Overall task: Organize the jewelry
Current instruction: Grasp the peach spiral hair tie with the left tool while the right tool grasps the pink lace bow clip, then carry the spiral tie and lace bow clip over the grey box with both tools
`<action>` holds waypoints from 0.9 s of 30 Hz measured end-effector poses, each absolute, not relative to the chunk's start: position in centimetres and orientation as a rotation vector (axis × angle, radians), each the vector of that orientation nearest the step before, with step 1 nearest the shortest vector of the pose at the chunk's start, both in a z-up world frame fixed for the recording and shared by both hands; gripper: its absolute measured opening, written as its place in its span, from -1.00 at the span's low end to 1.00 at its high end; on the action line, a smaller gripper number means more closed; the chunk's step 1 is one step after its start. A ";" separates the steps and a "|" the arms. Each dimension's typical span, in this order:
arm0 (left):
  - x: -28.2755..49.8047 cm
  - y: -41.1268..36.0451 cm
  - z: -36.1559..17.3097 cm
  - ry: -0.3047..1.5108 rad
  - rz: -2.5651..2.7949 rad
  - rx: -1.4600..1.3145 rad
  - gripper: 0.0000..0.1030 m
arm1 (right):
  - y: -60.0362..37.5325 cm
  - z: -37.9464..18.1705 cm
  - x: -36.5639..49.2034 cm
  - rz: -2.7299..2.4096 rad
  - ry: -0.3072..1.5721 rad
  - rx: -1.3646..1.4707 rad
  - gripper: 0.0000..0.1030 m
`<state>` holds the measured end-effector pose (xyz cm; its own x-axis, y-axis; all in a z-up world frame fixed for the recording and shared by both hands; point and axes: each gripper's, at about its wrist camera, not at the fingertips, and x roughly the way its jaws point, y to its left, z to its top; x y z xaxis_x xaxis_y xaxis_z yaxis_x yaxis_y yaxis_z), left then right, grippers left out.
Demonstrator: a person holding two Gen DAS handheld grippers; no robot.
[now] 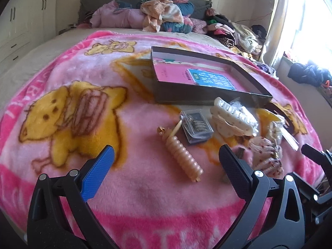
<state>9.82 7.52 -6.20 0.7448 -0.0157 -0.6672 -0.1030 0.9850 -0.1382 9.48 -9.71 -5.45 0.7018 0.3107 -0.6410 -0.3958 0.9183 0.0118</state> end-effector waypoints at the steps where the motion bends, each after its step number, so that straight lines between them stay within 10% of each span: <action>1: 10.1 7.4 -6.3 0.735 0.057 -0.161 0.79 | -9.7 -5.7 9.7 0.388 0.696 -0.129 0.88; 10: 11.2 5.5 -8.5 0.810 -0.023 -0.144 0.03 | -10.2 -7.8 12.1 0.353 0.810 -0.091 0.59; 15: 11.0 6.1 -8.5 0.792 -0.047 -0.158 -0.58 | -10.3 -9.2 12.6 0.380 0.876 -0.057 -0.09; 20: 10.5 6.5 -8.3 0.782 -0.062 -0.167 -0.72 | -11.1 -8.6 12.1 0.397 0.845 -0.022 -0.53; 27: 9.2 7.2 -6.9 0.758 -0.073 -0.190 -0.76 | -12.8 -6.9 10.7 0.409 0.771 0.016 -0.60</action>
<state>9.17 7.22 -6.90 0.7247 -0.1342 -0.6759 -0.0024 0.9804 -0.1972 10.74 -12.79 -6.93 0.6426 0.3648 -0.6738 -0.3529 0.9215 0.1623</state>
